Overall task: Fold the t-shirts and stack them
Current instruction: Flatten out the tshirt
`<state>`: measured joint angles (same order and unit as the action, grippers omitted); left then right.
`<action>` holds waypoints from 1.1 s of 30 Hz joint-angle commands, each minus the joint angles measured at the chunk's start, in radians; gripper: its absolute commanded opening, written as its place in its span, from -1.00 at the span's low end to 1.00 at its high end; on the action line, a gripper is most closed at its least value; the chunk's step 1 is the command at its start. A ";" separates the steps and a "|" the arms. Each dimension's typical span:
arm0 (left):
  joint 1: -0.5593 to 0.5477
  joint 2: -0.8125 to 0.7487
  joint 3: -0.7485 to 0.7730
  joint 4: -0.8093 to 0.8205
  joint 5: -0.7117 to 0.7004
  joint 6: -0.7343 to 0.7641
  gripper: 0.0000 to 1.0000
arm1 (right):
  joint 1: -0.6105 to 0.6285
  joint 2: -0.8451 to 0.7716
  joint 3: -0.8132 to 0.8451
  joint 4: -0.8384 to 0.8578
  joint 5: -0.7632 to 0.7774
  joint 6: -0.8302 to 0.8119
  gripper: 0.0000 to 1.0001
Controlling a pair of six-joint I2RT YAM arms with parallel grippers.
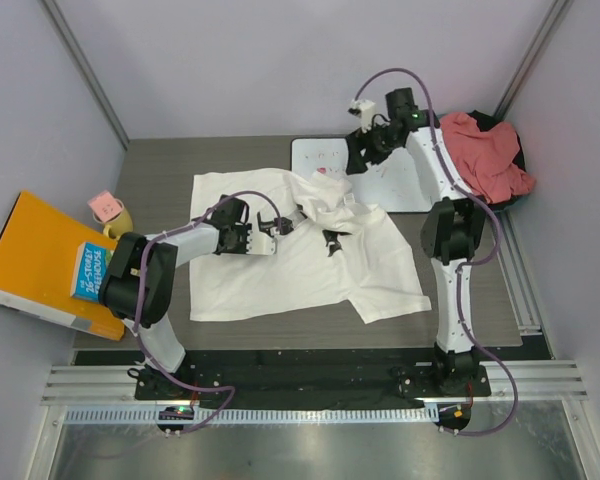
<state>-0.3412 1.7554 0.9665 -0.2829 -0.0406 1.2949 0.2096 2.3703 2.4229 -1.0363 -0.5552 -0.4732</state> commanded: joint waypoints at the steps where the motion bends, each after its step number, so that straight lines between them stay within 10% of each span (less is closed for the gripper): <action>1: -0.004 0.007 0.038 0.031 0.011 0.010 -1.00 | -0.065 0.075 0.019 0.209 -0.005 0.278 0.47; 18: -0.004 -0.004 0.075 -0.001 -0.035 0.004 -1.00 | -0.072 0.259 0.008 0.280 -0.078 0.400 0.06; 29: -0.004 0.019 0.100 -0.006 -0.035 0.001 -1.00 | -0.070 0.239 0.001 0.277 -0.123 0.398 -0.98; 33: -0.004 0.023 0.103 0.001 -0.030 0.001 -1.00 | -0.069 0.225 0.027 0.266 -0.089 0.357 -0.98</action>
<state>-0.3412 1.7702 1.0340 -0.2882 -0.0711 1.2945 0.1364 2.6377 2.4161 -0.7738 -0.6483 -0.0799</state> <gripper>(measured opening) 0.002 0.025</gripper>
